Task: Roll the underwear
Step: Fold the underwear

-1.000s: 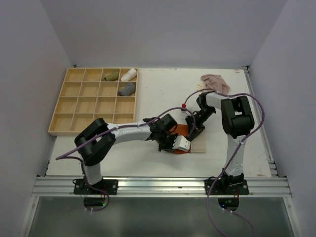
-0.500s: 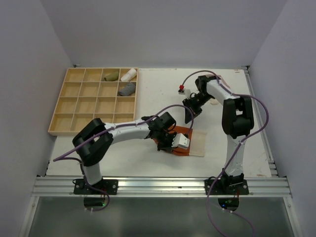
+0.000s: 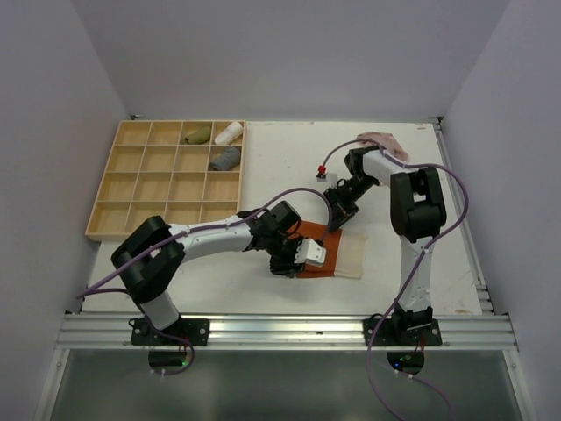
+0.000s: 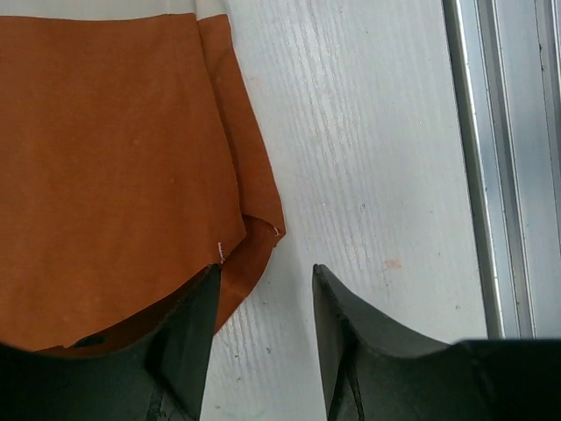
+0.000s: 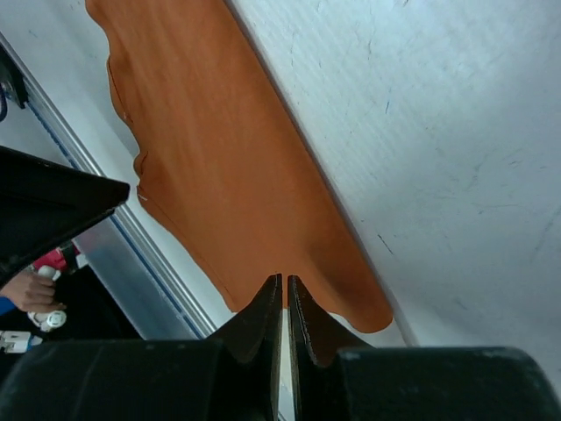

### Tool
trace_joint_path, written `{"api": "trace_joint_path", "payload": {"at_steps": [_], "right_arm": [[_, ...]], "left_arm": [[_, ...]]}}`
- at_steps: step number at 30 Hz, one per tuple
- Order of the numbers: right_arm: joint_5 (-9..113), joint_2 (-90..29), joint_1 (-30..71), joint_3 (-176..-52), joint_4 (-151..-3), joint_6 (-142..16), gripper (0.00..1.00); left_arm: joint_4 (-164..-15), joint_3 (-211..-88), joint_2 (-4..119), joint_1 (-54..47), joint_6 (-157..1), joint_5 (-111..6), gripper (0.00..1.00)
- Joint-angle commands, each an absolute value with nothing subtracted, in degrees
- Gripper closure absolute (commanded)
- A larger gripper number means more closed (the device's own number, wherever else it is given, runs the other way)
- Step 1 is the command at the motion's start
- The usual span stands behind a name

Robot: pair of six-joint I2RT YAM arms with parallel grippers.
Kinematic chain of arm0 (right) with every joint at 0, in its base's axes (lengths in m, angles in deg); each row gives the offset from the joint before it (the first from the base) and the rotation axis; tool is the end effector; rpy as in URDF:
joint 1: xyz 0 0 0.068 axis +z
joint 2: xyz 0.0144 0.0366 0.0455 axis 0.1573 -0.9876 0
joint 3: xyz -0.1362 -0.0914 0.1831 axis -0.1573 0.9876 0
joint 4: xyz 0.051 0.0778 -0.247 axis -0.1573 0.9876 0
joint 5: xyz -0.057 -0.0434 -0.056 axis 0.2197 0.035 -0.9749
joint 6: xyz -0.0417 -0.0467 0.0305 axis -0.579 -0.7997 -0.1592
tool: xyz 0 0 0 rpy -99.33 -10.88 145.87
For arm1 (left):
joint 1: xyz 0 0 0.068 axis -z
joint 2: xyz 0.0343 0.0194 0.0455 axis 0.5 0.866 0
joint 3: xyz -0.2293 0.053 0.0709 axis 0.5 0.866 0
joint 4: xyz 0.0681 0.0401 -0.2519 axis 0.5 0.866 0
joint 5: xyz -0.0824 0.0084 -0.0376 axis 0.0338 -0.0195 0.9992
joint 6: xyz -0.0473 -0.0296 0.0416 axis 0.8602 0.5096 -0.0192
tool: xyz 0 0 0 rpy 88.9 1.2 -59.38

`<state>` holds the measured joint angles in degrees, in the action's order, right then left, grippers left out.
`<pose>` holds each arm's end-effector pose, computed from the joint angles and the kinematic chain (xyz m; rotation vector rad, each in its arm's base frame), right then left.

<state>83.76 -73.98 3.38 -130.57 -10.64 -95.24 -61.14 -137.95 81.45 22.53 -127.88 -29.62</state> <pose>0.3588 0.1159 0.1074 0.8435 -2.7427 -1.0496 0.1842 -0.2881 0.1293 2.0149 1.7418 -0.8044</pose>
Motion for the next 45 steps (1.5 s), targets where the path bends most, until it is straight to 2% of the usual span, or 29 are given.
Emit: {"api": "trace_joint_path", "payload": {"at_steps": [1,6,17,23,30,33,34,40,45], "right_arm": [[85.9,-70.6,3.7,-128.0,-10.6,-95.4,0.90],[86.9,-69.4,4.9,-124.5,-12.5,-94.2,0.92],[84.7,-70.7,5.7,-122.9,-14.8,-92.5,0.92],[84.8,-71.3,5.7,-122.9,-14.5,-92.7,0.92],[84.6,-71.1,5.6,-122.5,-14.1,-93.0,0.93],[84.7,-70.7,5.7,-123.7,-13.5,-93.2,0.94],[84.7,-70.6,5.7,-125.0,-13.3,-93.3,0.94],[82.3,-70.1,5.6,-130.4,-15.9,-92.0,0.94],[78.4,-69.8,5.6,-130.4,-21.3,-88.6,0.92]], "left_arm": [[-68.2,-135.0,75.9,22.5,-128.5,-31.3,0.50],[-74.7,-133.1,74.4,22.8,-128.4,-35.8,0.48],[-71.8,-135.0,80.9,25.5,-130.6,-31.1,0.51],[-70.5,-135.8,85.7,26.2,-130.0,-32.8,0.54],[-68.7,-135.2,86.3,26.2,-130.6,-32.7,0.64],[-68.5,-135.3,86.5,26.2,-129.9,-33.9,0.76],[-67.8,-135.6,86.5,26.2,-129.5,-34.2,0.83],[-61.7,-140.2,84.8,26.2,-129.0,-30.7,1.00],[-57.8,-144.5,84.5,26.1,-127.6,-28.2,1.00]]}}
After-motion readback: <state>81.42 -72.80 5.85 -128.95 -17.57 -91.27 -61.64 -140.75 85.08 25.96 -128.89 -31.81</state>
